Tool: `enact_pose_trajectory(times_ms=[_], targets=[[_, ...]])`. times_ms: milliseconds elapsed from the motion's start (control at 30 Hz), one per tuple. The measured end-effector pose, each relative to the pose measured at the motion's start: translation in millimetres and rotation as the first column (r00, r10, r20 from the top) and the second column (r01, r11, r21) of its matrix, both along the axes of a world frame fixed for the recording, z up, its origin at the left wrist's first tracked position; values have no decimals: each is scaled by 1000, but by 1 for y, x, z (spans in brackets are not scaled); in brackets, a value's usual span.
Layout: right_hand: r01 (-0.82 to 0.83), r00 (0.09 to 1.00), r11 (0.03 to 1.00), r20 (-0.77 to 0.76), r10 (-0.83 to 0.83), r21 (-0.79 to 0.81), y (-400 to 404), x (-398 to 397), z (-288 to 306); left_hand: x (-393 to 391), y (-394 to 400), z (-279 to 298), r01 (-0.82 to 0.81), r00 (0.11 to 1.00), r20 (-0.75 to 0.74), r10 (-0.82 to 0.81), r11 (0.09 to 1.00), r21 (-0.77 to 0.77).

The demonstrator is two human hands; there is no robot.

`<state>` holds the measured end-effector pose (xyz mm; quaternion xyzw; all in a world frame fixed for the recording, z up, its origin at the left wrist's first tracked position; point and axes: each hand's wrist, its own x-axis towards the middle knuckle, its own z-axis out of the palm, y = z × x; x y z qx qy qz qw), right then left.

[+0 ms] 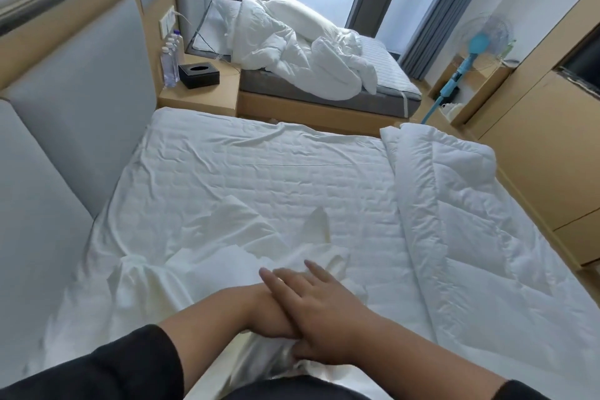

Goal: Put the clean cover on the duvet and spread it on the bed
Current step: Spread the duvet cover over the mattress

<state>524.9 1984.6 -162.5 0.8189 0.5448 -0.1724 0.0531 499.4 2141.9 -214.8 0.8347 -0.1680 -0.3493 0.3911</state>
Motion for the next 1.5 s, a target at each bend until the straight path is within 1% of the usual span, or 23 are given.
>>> enact_pose_trajectory(times_ms=[67, 133, 233, 300, 400, 467, 500, 533, 633, 700, 767, 800, 867, 933, 967, 1033, 1100, 1133, 1267, 1333, 1367, 1433, 1500], targets=[[122, 985, 988, -109, -132, -90, 8, 6, -14, -6, 2, -14, -79, 997, 21, 78, 996, 49], [199, 965, 957, -127, -229, -209, 13, 6, -35, -15, 7, -31, -155, 988, 6, 155, 985, 78], [176, 976, 897, -47, -213, -405, 14, 2, -70, -34, 8, -65, -219, 976, 52, 213, 966, 140], [169, 979, 885, -33, -203, -433, 8, 7, -85, -54, 11, -92, -297, 952, 146, 268, 921, 250], [327, 925, 882, -73, -372, -339, -14, 23, -94, -92, 14, -133, -492, 868, 263, 421, 796, 352], [460, 857, 840, -104, -505, -289, -32, 35, -95, -115, 15, -147, -655, 745, 411, 525, 689, 309], [509, 821, 815, -131, -556, -276, -40, 40, -94, -122, 14, -152, -690, 707, 465, 533, 666, 284], [541, 789, 798, -167, -591, -267, -47, 44, -92, -127, 14, -155, -696, 694, 507, 512, 658, 288], [556, 753, 797, -264, -603, -237, -59, 46, -75, -136, 8, -158, -582, 803, 352, 481, 760, 289], [568, 740, 806, -327, -588, -167, -61, 45, -54, -127, 0, -155, -588, 794, 345, 500, 775, 232], [600, 698, 796, -434, -570, -79, -57, 43, -27, -105, -9, -144, -588, 791, 340, 508, 786, 194], [622, 674, 782, -481, -561, -41, -56, 43, -14, -90, -15, -138, -580, 781, 389, 488, 798, 164], [653, 641, 758, -543, -542, 13, -57, 45, 10, -59, -30, -127, -554, 718, 556, 419, 828, 91], [666, 635, 743, -567, -525, 58, -63, 51, 29, -35, -39, -122, -565, 639, 688, 345, 817, 116], [672, 640, 737, -563, -523, 79, -68, 55, 37, -27, -43, -120, -594, 658, 669, 346, 784, 180], [682, 657, 723, -526, -540, 108, -81, 66, 46, -16, -50, -121, -595, 781, 502, 371, 687, 417], [700, 657, 705, -489, -574, 114, -95, 76, 48, -9, -51, -123, -470, 883, 329, 335, 594, 653], [709, 654, 696, -471, -592, 110, -101, 80, 48, -7, -50, -121, -408, 908, 256, 331, 566, 716], [731, 662, 667, -388, -641, 145, -128, 102, 54, -18, -31, -120, -294, 952, 205, 229, 484, 824], [740, 665, 643, -354, -658, 194, -144, 116, 63, -35, -13, -118, -200, 975, 142, 172, 396, 896], [739, 670, 636, -341, -659, 222, -152, 122, 68, -44, -1, -116, -183, 975, 122, 183, 367, 912], [731, 682, 627, -309, -663, 269, -169, 135, 79, -59, 30, -108, -237, 954, 148, 261, 351, 906], [755, 655, 592, -291, -697, 280, -184, 146, 89, -72, 66, -96, -302, 919, 179, 351, 333, 893]])
